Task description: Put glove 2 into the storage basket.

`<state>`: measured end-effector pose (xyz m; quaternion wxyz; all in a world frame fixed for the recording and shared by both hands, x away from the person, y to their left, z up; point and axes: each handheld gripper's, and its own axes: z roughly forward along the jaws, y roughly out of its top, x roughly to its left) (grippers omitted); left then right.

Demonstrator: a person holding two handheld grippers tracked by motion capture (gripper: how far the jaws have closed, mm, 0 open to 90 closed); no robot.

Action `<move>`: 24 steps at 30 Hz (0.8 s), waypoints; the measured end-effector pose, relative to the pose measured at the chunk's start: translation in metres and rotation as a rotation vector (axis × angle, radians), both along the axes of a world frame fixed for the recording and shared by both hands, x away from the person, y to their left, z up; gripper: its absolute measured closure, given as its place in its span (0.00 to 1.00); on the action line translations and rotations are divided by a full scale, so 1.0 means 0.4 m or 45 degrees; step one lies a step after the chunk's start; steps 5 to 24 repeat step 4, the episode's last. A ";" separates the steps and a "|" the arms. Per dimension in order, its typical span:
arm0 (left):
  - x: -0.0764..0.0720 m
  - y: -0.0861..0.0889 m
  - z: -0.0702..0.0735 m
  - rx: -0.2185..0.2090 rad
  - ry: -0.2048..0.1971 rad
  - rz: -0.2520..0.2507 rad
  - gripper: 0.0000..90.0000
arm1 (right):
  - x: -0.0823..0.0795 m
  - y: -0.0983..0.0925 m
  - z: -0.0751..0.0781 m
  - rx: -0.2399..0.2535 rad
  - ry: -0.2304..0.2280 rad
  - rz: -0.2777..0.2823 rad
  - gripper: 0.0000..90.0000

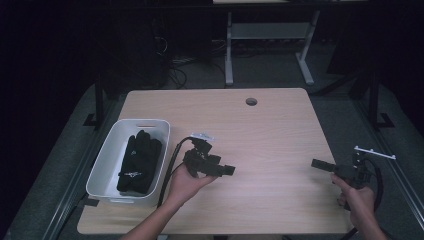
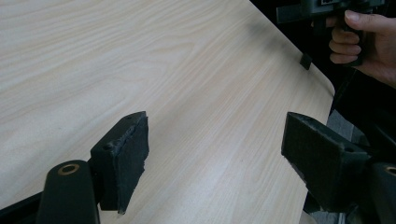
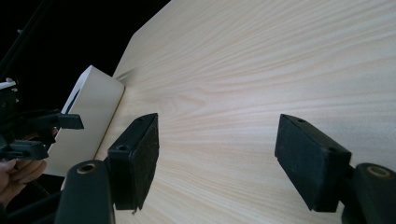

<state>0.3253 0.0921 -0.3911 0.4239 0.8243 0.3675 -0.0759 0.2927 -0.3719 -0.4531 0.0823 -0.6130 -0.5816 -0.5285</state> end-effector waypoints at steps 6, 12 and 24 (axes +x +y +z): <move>-0.005 0.001 -0.006 -0.007 0.000 -0.002 0.26 | -0.009 0.000 -0.005 -0.002 -0.010 0.002 0.33; -0.005 0.001 -0.006 -0.007 0.000 -0.002 0.26 | -0.009 0.000 -0.005 -0.002 -0.010 0.002 0.33; -0.005 0.001 -0.006 -0.007 0.000 -0.002 0.26 | -0.009 0.000 -0.005 -0.002 -0.010 0.002 0.33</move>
